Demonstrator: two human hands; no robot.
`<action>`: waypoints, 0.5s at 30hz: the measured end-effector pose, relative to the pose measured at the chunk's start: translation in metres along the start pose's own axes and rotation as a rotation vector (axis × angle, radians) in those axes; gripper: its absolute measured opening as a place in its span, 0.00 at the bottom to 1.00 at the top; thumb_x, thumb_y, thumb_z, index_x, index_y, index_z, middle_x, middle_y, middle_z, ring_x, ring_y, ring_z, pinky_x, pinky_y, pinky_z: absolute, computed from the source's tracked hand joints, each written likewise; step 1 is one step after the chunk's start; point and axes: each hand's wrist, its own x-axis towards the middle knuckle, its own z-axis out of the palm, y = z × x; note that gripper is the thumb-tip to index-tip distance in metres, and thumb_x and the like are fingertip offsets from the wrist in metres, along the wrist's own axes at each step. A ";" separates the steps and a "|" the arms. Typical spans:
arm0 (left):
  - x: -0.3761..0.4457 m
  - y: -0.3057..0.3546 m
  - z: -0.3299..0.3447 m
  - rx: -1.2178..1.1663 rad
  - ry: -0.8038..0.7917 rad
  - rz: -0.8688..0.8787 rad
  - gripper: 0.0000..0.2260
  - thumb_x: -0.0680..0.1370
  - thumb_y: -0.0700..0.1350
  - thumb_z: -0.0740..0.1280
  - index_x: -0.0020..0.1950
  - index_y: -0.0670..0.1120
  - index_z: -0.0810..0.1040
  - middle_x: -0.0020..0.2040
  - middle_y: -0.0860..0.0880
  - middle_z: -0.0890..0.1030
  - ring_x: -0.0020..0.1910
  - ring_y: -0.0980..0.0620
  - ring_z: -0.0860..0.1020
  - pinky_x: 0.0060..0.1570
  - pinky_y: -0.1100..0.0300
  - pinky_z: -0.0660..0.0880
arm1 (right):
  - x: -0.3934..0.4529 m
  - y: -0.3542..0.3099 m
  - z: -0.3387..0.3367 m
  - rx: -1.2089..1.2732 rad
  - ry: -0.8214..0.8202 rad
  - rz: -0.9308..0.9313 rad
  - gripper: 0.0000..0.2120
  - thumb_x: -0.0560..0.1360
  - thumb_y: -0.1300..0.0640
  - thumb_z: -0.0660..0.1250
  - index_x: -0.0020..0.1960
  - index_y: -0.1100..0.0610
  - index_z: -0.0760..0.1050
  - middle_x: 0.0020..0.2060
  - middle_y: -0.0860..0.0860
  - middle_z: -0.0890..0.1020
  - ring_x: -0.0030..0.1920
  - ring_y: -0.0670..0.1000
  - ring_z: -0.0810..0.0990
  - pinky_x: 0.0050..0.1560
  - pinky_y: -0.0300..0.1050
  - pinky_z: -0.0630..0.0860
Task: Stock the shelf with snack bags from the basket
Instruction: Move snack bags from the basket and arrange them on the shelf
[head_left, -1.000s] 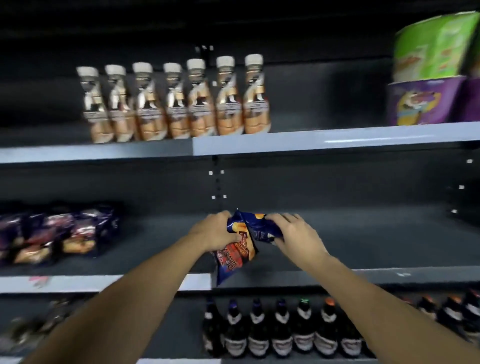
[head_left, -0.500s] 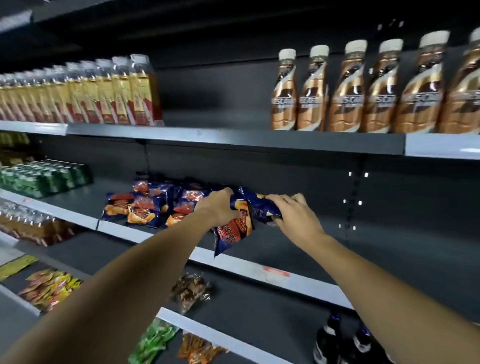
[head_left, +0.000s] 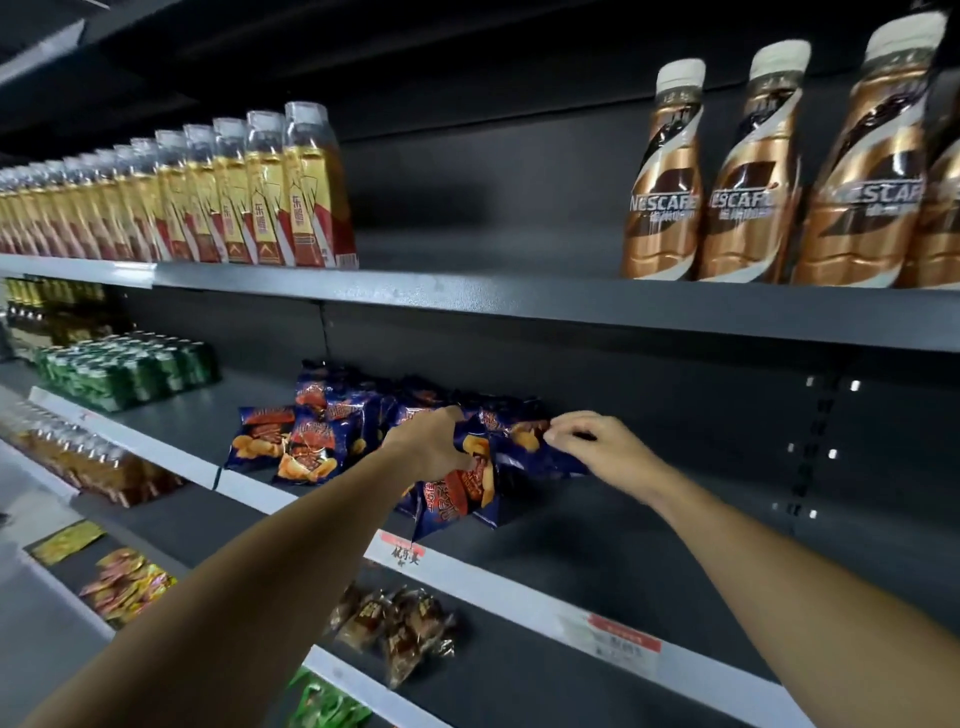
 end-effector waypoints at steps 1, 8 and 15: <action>0.006 -0.001 0.001 0.008 -0.005 0.009 0.34 0.74 0.55 0.72 0.76 0.49 0.62 0.64 0.46 0.76 0.56 0.46 0.77 0.50 0.54 0.72 | 0.006 0.005 -0.002 -0.056 0.058 -0.033 0.04 0.74 0.55 0.73 0.49 0.50 0.82 0.57 0.45 0.79 0.59 0.44 0.78 0.61 0.33 0.70; 0.049 -0.020 0.005 0.003 -0.119 0.080 0.36 0.71 0.54 0.75 0.75 0.48 0.64 0.67 0.46 0.74 0.63 0.45 0.74 0.61 0.50 0.72 | 0.025 0.012 0.000 -0.404 -0.089 0.043 0.50 0.72 0.64 0.74 0.79 0.37 0.48 0.72 0.50 0.63 0.70 0.51 0.67 0.66 0.44 0.70; 0.090 -0.056 0.011 -0.031 -0.281 0.245 0.36 0.69 0.53 0.77 0.72 0.47 0.67 0.71 0.46 0.69 0.67 0.46 0.71 0.64 0.52 0.70 | 0.047 0.006 0.030 -0.492 -0.090 0.111 0.43 0.69 0.70 0.70 0.76 0.42 0.59 0.68 0.49 0.69 0.63 0.51 0.73 0.59 0.46 0.76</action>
